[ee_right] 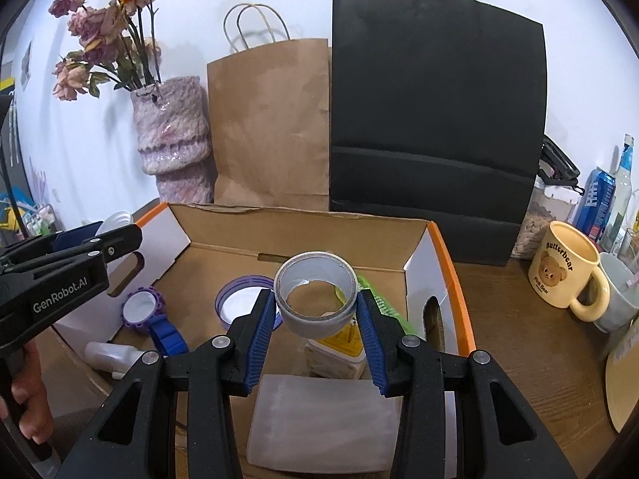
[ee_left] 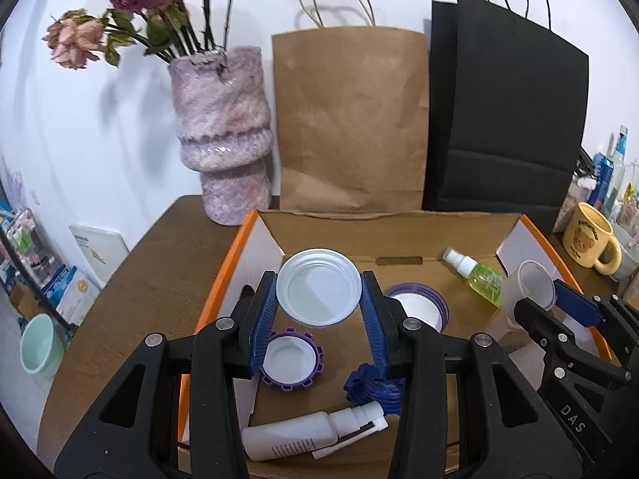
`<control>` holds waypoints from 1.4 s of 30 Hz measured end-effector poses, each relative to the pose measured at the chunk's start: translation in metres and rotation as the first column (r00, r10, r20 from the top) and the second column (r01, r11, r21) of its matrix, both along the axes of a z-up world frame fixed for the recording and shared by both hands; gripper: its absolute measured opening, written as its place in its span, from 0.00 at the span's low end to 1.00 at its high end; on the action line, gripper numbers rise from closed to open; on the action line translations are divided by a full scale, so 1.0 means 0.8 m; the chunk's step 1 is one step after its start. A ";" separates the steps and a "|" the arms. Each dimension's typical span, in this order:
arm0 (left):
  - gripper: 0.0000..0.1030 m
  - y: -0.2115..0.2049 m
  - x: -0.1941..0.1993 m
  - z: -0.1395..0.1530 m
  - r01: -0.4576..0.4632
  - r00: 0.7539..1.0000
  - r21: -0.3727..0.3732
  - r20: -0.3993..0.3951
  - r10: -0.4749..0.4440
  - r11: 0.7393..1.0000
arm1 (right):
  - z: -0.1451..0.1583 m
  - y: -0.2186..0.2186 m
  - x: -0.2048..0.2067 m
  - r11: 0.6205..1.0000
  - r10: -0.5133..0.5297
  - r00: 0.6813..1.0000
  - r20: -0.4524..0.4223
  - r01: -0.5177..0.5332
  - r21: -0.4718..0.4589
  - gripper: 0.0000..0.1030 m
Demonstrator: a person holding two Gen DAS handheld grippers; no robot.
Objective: Organize rigid objects
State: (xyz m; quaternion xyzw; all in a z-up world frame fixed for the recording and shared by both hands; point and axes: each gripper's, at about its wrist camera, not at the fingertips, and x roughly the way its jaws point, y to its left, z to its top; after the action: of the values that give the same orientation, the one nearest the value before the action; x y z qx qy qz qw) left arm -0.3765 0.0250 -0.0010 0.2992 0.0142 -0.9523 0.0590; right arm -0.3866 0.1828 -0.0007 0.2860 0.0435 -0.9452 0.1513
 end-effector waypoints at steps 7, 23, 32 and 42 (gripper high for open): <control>1.00 -0.014 0.011 0.009 -0.024 0.998 0.015 -0.060 0.025 1.000 | 0.005 0.011 0.009 0.999 -0.043 0.999 -0.023 0.043 -0.007 0.88; 1.00 -0.020 0.024 0.020 -0.009 0.995 0.006 -0.095 0.010 1.000 | 0.019 0.024 0.019 0.997 -0.059 0.996 -0.059 0.056 -0.047 0.88; 1.00 -0.018 0.064 0.033 0.009 0.990 -0.003 -0.139 -0.009 1.000 | 0.037 0.038 0.056 0.997 -0.058 0.992 -0.111 0.051 -0.061 0.88; 1.00 -0.011 0.145 0.036 0.034 0.980 -0.009 -0.196 -0.035 0.999 | 0.051 0.053 0.135 0.998 -0.046 0.983 -0.175 0.037 -0.053 0.88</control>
State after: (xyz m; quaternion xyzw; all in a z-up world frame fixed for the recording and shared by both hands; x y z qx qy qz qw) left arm -0.2604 0.0165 0.0279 0.2040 0.0123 -0.9780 0.0417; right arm -0.2784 0.2253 0.0401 0.1982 0.0272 -0.9705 0.1343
